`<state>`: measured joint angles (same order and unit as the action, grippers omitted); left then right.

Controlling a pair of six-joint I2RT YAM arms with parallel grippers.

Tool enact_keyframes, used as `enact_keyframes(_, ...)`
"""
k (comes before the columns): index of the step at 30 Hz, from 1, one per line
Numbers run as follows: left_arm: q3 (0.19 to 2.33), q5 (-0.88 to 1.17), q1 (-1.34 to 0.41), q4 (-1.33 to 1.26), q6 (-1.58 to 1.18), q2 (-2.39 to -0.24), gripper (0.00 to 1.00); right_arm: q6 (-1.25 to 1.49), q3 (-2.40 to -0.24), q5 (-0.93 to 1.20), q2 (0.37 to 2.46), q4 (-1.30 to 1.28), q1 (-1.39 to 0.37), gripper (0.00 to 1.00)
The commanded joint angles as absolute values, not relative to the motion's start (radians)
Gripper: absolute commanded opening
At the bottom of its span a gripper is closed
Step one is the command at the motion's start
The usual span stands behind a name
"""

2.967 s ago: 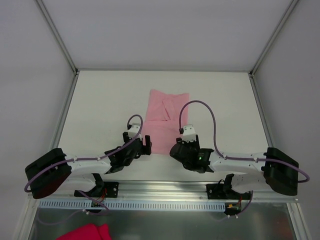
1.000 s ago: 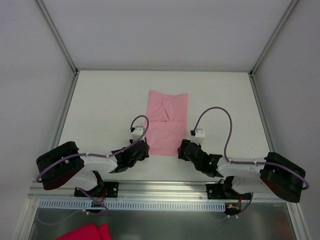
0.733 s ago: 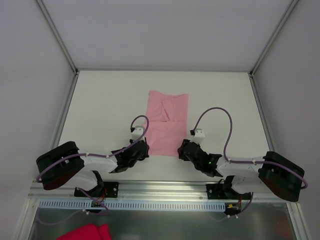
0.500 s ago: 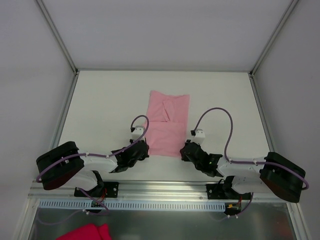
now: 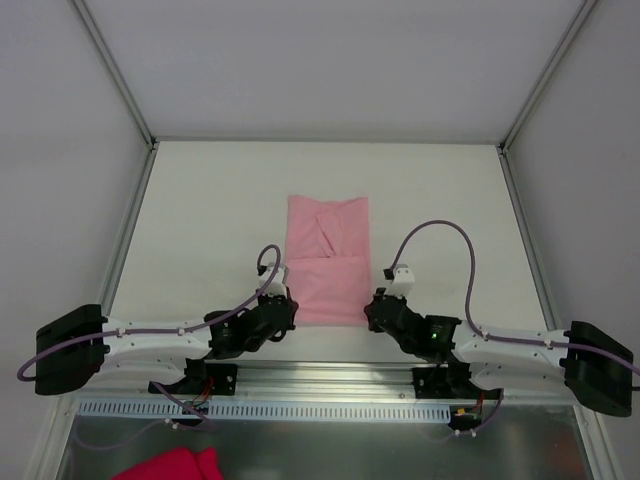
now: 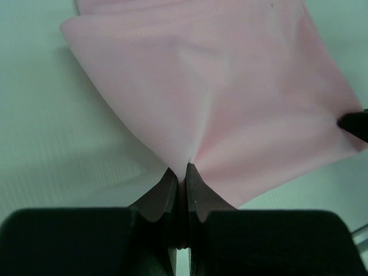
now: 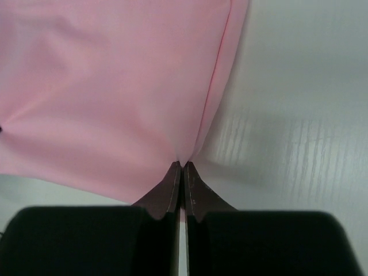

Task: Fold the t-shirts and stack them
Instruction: Grab one side of the 2/3 rectangular tshirt with both arms, then fold the long partially folded tshirt into a neat square

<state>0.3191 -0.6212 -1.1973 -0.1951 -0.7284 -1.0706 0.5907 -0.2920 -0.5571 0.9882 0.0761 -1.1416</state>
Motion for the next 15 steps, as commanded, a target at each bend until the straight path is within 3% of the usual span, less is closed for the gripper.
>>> enact_keyframes(1, 0.331, -0.727, -1.256, -0.088, -0.792, -1.023, 0.00, 0.609, -0.328, -0.714, 0.947, -0.063, -1.241, 0.01)
enact_keyframes(10, 0.463, -0.851, -1.426, 0.098, -0.871, -1.045, 0.00, 0.707, -0.507, -1.034, 0.953, -0.399, -1.472, 0.01)
enact_keyframes(15, 0.523, -0.934, -1.456, 0.117, -0.842, -1.057, 0.00, 0.672, -0.581, -1.121, 0.979, -0.449, -1.494, 0.01)
